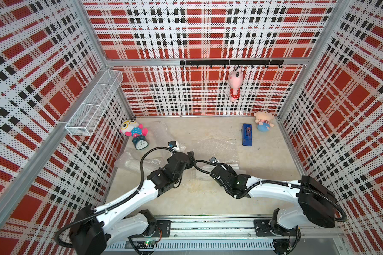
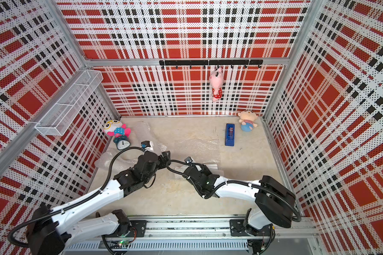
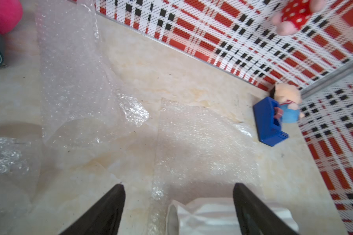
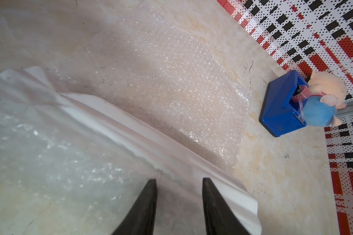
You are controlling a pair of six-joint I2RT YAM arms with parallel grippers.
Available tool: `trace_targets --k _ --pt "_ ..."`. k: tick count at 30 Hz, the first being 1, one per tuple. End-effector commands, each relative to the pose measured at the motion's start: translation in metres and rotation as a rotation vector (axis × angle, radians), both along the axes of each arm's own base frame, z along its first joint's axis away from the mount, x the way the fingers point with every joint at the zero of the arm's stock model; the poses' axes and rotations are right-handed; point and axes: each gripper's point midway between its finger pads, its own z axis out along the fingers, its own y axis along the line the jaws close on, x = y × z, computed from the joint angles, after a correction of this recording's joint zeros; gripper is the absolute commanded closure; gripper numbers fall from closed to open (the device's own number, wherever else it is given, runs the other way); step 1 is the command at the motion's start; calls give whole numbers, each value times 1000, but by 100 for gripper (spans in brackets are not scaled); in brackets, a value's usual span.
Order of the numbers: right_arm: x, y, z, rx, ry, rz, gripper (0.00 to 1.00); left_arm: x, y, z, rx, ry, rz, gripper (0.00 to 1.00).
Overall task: Wrap vases in bubble wrap
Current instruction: Wrap the vase in bubble wrap.
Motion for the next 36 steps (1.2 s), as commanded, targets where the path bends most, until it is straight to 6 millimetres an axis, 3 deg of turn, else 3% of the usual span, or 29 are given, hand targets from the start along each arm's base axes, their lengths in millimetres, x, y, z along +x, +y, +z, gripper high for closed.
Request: trace_targets --k 1,6,12,18,27,31,36 --pt "-4 4 -25 -5 105 48 59 -22 -6 -15 13 -5 -1 16" --pt "5 1 -29 31 134 30 58 -38 -45 -48 -17 70 -111 19" --pt "10 -1 -35 71 164 22 57 -28 -68 -84 -19 159 -160 17" --pt "16 2 -33 86 153 24 57 -10 -61 -115 -15 255 -132 11" --pt "24 0 -32 102 144 14 53 -1 -62 -127 21 294 -134 4" --pt "32 -6 -21 122 121 1 48 -1 -58 -136 31 314 -121 4" --pt "42 -14 10 155 62 9 36 -1 -54 -144 43 332 -116 4"
